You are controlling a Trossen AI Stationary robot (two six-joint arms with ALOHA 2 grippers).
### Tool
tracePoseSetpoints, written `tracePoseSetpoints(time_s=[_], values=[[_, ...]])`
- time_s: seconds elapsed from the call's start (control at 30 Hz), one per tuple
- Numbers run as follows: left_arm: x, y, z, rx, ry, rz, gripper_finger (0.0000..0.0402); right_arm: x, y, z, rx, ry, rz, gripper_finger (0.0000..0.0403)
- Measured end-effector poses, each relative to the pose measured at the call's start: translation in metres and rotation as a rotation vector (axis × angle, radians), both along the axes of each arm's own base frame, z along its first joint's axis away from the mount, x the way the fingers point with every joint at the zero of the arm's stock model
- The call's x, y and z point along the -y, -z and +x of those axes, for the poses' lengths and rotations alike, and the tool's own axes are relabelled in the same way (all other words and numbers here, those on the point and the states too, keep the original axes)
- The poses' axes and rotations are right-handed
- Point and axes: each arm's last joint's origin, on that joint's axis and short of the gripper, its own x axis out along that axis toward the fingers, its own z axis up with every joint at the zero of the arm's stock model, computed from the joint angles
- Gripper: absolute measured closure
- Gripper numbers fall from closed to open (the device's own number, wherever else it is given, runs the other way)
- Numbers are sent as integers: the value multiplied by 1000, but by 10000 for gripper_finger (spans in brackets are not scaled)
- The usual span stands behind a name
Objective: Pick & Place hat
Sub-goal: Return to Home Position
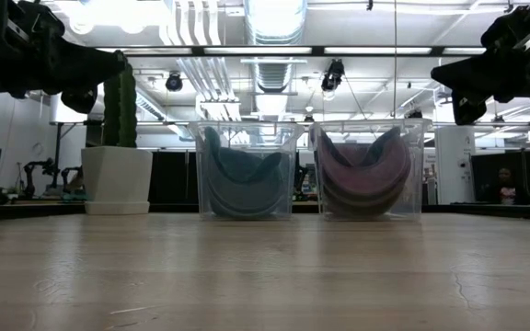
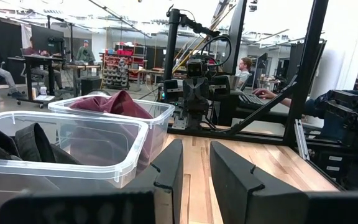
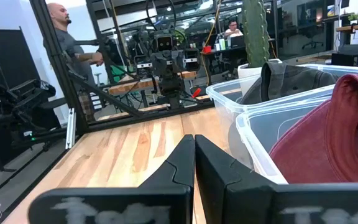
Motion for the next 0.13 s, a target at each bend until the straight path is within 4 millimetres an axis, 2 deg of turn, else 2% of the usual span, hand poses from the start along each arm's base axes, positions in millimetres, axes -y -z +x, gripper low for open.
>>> tracePoseSetpoints(time_s=[0.13], values=[[0, 0, 0, 0, 0, 0, 328, 0, 0, 0, 0, 0, 0, 394]])
